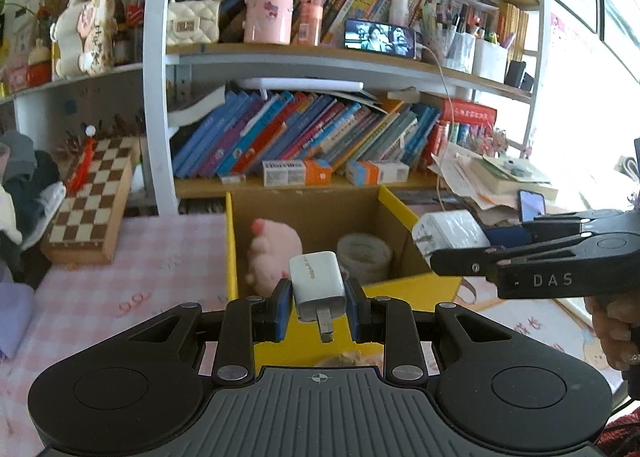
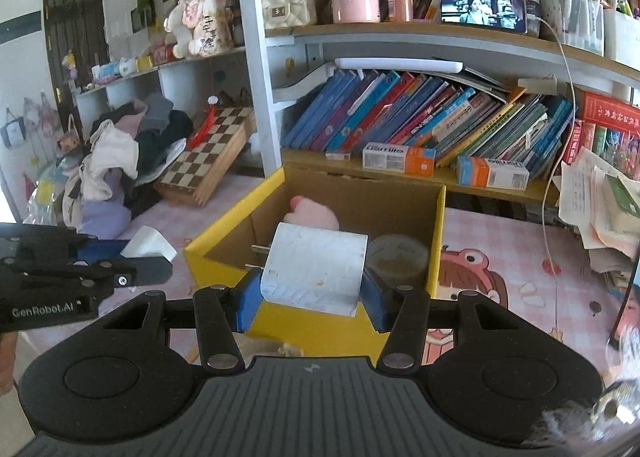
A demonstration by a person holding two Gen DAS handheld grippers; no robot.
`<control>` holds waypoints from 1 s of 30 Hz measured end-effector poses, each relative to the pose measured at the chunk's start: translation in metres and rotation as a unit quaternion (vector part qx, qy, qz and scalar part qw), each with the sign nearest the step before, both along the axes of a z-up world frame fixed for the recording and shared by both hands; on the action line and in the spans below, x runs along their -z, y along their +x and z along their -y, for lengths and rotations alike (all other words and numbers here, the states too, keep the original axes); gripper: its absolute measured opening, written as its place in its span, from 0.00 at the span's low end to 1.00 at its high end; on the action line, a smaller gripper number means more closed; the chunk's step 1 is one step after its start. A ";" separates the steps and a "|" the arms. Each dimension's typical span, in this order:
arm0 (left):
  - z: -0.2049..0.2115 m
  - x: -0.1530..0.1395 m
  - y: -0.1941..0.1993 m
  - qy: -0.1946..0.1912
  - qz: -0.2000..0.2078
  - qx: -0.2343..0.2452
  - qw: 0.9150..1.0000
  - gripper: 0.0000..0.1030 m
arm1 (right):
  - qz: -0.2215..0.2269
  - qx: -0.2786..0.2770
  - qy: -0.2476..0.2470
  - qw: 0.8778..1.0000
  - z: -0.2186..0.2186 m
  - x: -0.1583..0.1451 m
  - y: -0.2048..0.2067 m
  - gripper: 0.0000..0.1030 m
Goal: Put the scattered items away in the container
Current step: 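Carry the charger plug with the left gripper while the right gripper carries the power bank over the box, then lower the charger plug into the box with the left gripper while the right gripper lowers the power bank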
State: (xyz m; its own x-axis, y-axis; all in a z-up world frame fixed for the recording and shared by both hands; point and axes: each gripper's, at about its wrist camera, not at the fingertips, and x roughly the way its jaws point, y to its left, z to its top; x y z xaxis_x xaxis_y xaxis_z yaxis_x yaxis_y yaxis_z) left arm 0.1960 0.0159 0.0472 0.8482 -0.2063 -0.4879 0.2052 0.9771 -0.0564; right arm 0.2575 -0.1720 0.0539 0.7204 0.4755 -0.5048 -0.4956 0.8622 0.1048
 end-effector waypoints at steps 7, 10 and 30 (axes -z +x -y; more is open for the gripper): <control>0.011 -0.007 0.027 0.018 0.006 0.008 1.000 0.26 | 0.003 -0.018 0.004 1.000 -0.001 -0.003 0.031 0.48; 0.014 -0.009 0.037 0.024 0.007 0.007 1.000 0.26 | 0.000 -0.026 -0.003 1.000 -0.002 -0.003 0.044 0.48; 0.024 0.003 0.092 0.062 -0.030 0.011 0.998 0.26 | -0.121 -0.125 -0.072 0.982 -0.031 0.025 0.125 0.48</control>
State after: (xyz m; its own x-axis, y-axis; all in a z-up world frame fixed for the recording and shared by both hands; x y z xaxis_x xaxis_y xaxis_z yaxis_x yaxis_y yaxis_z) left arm 0.2878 -0.0082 0.0446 0.8130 -0.1599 -0.5599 0.2271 0.9725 0.0520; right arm 0.3824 -0.1410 0.0288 0.4410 0.5333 -0.7218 -0.6695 0.7312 0.1312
